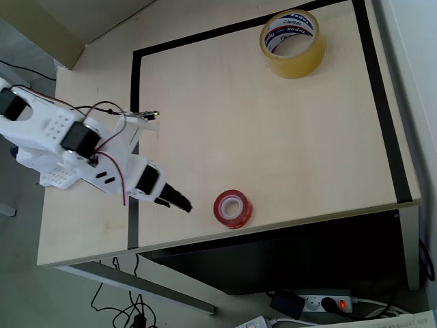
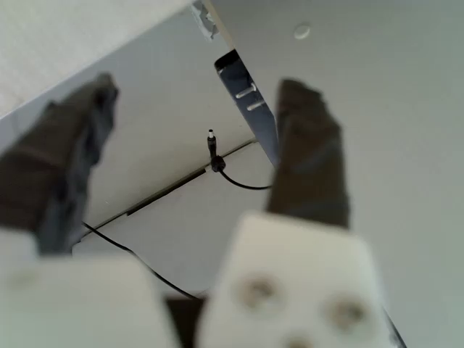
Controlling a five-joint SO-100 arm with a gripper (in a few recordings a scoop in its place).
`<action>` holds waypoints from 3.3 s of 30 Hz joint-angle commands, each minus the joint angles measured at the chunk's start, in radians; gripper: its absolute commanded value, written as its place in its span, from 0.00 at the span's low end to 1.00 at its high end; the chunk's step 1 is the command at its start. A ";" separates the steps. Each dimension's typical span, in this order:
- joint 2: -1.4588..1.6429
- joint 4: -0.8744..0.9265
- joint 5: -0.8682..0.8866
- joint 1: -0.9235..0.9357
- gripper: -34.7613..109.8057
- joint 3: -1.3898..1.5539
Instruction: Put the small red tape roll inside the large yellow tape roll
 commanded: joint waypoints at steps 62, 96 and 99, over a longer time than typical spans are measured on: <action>-0.643 0.354 -0.063 -0.606 0.24 -1.661; -1.002 -0.003 -0.063 -0.813 0.34 -1.663; -1.005 -0.002 -0.063 -0.807 0.35 -1.663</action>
